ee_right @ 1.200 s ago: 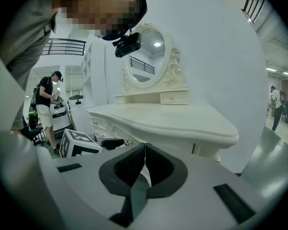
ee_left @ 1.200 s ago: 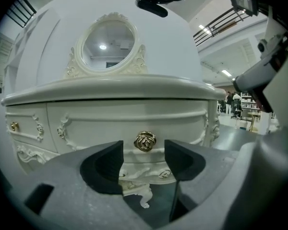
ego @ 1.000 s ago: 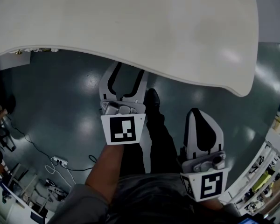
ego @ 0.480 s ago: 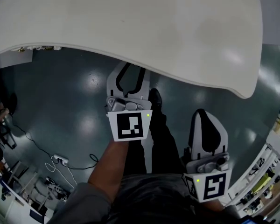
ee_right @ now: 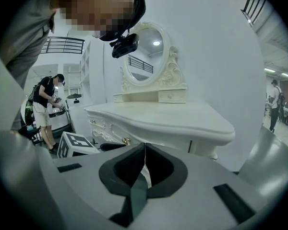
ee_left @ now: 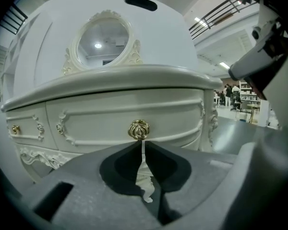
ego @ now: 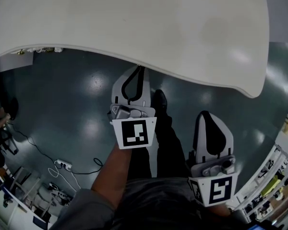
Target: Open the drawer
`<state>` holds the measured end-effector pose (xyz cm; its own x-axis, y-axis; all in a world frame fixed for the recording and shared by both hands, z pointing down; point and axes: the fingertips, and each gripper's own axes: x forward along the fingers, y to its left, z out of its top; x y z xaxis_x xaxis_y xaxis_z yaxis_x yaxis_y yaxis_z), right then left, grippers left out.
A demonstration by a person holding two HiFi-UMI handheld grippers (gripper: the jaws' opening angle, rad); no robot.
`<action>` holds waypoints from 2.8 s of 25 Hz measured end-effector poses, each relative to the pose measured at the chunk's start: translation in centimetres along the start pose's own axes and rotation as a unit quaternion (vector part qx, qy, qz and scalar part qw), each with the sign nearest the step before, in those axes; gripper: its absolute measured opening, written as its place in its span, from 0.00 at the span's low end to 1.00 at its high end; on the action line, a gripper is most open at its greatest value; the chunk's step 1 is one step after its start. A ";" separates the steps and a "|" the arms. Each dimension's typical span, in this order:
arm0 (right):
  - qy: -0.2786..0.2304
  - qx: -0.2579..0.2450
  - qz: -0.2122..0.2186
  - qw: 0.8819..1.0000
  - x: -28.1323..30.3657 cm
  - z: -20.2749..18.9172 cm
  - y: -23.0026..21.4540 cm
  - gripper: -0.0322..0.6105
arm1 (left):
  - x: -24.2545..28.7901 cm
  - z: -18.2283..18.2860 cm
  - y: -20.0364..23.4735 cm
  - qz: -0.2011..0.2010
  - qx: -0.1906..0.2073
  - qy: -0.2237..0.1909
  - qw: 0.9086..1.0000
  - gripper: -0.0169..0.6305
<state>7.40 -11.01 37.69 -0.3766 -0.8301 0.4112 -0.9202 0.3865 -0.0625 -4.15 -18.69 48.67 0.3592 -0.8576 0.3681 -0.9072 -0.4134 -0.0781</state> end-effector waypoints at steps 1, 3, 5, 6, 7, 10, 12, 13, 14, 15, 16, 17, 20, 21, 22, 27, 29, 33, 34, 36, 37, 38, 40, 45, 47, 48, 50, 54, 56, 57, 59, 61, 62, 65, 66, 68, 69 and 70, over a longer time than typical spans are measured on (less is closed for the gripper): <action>0.002 0.001 -0.001 1.000 0.0 0.0 0.0 0.07 | 0.0 0.2 0.0 -0.002 -0.005 -0.003 1.000 0.06; 0.002 0.003 0.001 1.000 0.0 0.1 0.2 0.07 | -0.1 0.4 0.1 -0.002 -0.015 -0.010 1.000 0.25; 0.004 0.004 0.004 1.000 0.1 -0.1 0.3 0.07 | -0.4 0.5 0.3 0.000 -0.023 -0.012 1.000 0.31; 0.003 0.005 0.004 1.000 0.1 -0.1 0.3 0.07 | -0.5 0.5 0.3 0.000 -0.025 -0.012 1.000 0.33; 0.002 0.006 0.005 1.000 0.3 -0.1 0.2 0.07 | -0.4 0.6 0.3 -0.001 -0.025 -0.014 1.000 0.33; 0.010 0.006 0.004 1.000 0.3 -0.5 0.2 0.07 | -0.1 1.3 0.4 -0.004 -0.023 -0.023 0.999 0.33; 0.012 0.005 0.004 1.000 0.2 -0.6 0.2 0.07 | 0.2 1.8 0.4 -0.004 -0.021 -0.030 0.999 0.33; 0.010 0.006 0.004 1.000 0.2 -0.5 0.2 0.07 | 0.3 1.9 0.3 -0.005 -0.020 -0.031 0.999 0.33; 0.009 0.006 0.004 1.000 0.2 -0.5 0.2 0.07 | 0.5 2.0 0.3 -0.005 -0.018 -0.032 0.999 0.33; 0.009 0.007 0.003 1.000 0.2 -0.5 0.1 0.07 | 0.7 2.1 0.3 -0.005 -0.015 -0.034 0.999 0.32; 0.008 0.008 0.003 1.000 0.3 -0.5 0.1 0.07 | 0.9 2.2 0.3 -0.005 -0.011 -0.037 0.999 0.32; 0.008 0.008 0.002 1.000 0.3 -0.5 0.1 0.07 | 0.9 2.3 0.4 -0.005 -0.007 -0.039 0.999 0.32; 0.009 0.005 0.002 1.000 0.2 -0.3 0.0 0.07 | 0.6 2.4 0.7 -0.003 0.000 -0.036 0.999 0.26; 0.009 0.005 0.001 1.000 0.1 -0.3 0.0 0.07 | 0.6 2.4 0.7 -0.003 0.001 -0.033 0.999 0.26; 0.008 0.006 0.002 1.000 0.2 -0.3 0.1 0.07 | 0.5 2.3 0.7 -0.001 0.001 -0.033 0.999 0.26; 0.008 0.003 0.004 1.000 0.4 -0.3 0.2 0.07 | 0.1 2.0 1.0 0.006 -0.007 -0.028 1.000 0.23; 0.008 0.004 0.002 1.000 0.5 -0.4 0.1 0.07 | 0.1 2.0 0.9 0.006 -0.008 -0.028 1.000 0.23; 0.008 0.003 0.003 1.000 0.5 -0.5 0.2 0.07 | 0.1 1.9 0.8 0.004 -0.004 -0.027 1.000 0.23; 0.008 0.002 0.003 1.000 0.5 -0.6 0.2 0.07 | 0.1 1.8 0.9 0.004 -0.003 -0.027 1.000 0.23; 0.007 0.002 0.002 1.000 0.6 -0.6 0.2 0.07 | 0.1 1.7 0.9 0.002 0.000 -0.026 1.000 0.23; 0.006 0.002 0.001 1.000 0.6 -0.5 0.1 0.07 | -0.1 1.7 0.9 0.001 0.002 -0.025 1.000 0.23; 0.006 0.003 0.001 1.000 0.5 -0.5 0.0 0.07 | -0.3 1.7 0.8 0.000 0.004 -0.025 1.000 0.23; 0.006 0.005 0.000 1.000 0.1 -0.4 -0.3 0.07 | -1.0 1.6 0.3 -0.001 0.005 -0.020 1.000 0.23; 0.004 -0.001 0.001 1.000 0.0 -0.1 -0.1 0.07 | -2.1 1.4 0.0 -0.003 0.004 -0.011 1.000 0.23; 0.006 -0.002 0.001 1.000 0.0 -0.2 0.2 0.07 | -2.5 1.2 0.0 -0.003 0.007 -0.011 1.000 0.23; 0.007 -0.003 0.001 1.000 0.1 -0.4 0.3 0.07 | -2.8 1.1 0.0 -0.004 0.008 -0.010 1.000 0.23; 0.011 -0.007 -0.001 1.000 0.1 -0.7 0.4 0.07 | -3.2 0.7 -0.2 -0.007 0.010 -0.009 1.000 0.23; 0.006 -0.016 -0.003 1.000 -0.2 -0.9 0.9 0.07 | -4.4 0.0 -0.7 -0.014 0.013 -0.007 1.000 0.23; 0.002 -0.023 -0.002 1.000 -0.2 -0.8 1.2 0.07 | -5.1 -0.5 -0.9 -0.017 0.013 -0.001 1.000 0.23; 0.000 -0.026 -0.002 1.000 -0.2 -0.5 1.4 0.07 | -5.4 -0.6 -0.9 -0.018 0.012 0.001 1.000 0.23; -0.008 -0.032 -0.003 0.999 -0.5 0.0 1.9 0.07 | -6.2 -0.7 -1.0 -0.019 0.010 0.002 1.000 0.23; -0.015 -0.035 -0.005 0.999 -1.1 0.0 2.8 0.07 | -7.4 -1.2 -1.2 -0.019 0.008 0.001 1.000 0.23; -0.017 -0.036 -0.005 0.999 -1.4 -0.1 3.2 0.07 | -7.9 -1.5 -1.3 -0.019 0.007 0.000 1.000 0.23; -0.013 -0.044 -0.007 0.999 -1.7 -0.5 3.6 0.07 | -8.6 -2.1 -1.4 -0.021 0.005 0.000 1.000 0.23; -0.012 -0.046 -0.008 0.999 -1.6 -0.4 3.6 0.07 | -8.5 -2.1 -1.3 -0.022 0.004 0.001 1.000 0.23; -0.015 -0.046 -0.009 0.999 -1.4 0.0 3.5 0.07 | -8.5 -2.1 -1.4 -0.024 0.002 0.004 1.000 0.23; -0.018 -0.045 -0.011 0.999 -1.3 0.2 3.4 0.07 | -8.5 -2.1 -1.4 -0.026 0.001 0.005 1.000 0.23; -0.021 -0.046 -0.013 0.999 -1.3 0.4 3.4 0.07 | -8.5 -2.1 -1.4 -0.027 0.000 0.005 1.000 0.23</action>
<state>4.66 -8.78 36.56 -0.3595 -0.8555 0.3727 -0.9162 0.3993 0.0328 -6.39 -10.13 47.61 0.4055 -0.8306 0.3817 -0.8863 -0.4595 -0.0582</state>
